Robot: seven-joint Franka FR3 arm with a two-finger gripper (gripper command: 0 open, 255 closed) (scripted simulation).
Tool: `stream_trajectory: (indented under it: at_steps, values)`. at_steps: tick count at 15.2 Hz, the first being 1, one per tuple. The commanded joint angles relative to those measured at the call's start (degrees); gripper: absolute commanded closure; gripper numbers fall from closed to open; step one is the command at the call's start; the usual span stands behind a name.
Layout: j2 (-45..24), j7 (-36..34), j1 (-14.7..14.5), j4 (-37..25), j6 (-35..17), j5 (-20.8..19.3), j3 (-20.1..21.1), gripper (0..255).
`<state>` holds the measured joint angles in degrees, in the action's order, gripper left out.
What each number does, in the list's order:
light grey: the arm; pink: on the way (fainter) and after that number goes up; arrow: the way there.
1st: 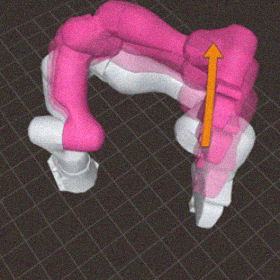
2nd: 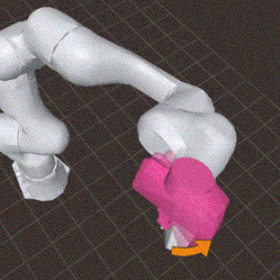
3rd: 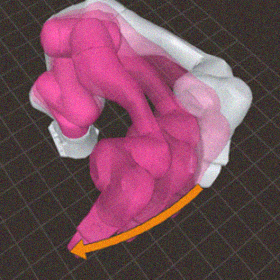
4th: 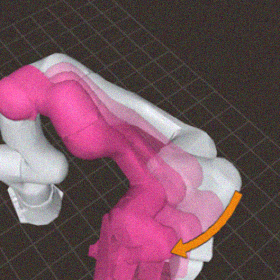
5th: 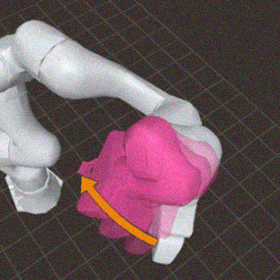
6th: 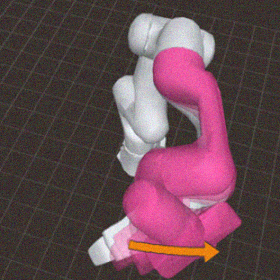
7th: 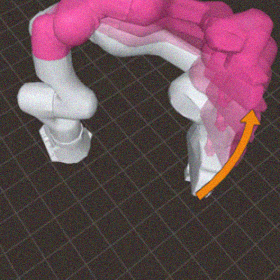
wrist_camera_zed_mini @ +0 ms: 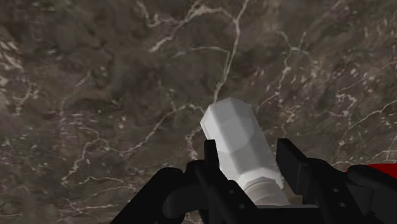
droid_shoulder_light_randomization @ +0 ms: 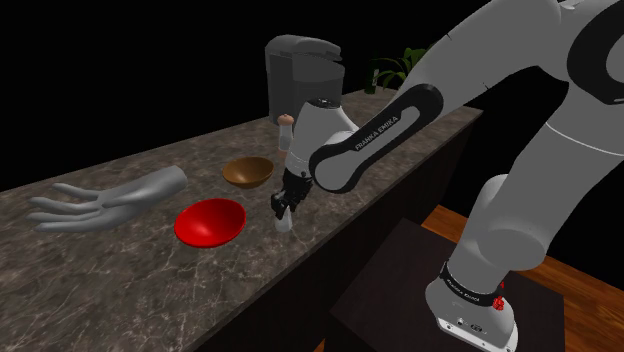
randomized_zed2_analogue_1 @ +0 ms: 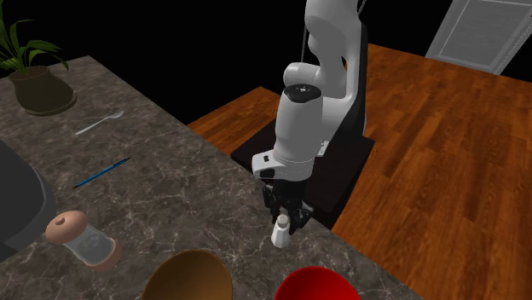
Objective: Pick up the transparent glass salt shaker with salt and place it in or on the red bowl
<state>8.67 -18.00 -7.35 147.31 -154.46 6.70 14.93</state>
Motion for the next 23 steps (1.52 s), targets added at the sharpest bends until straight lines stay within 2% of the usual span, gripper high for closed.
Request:
stream_trajectory:
  at_steps: [1,4,23]
  values:
    - [-0.03,0.0,0.0,0.02,0.0,0.0,0.0,255]
    - [-0.02,0.01,0.0,0.02,0.0,0.01,0.0,255]
    - [9.7,0.7,-0.36,-7.01,16.66,1.11,-1.41,255]
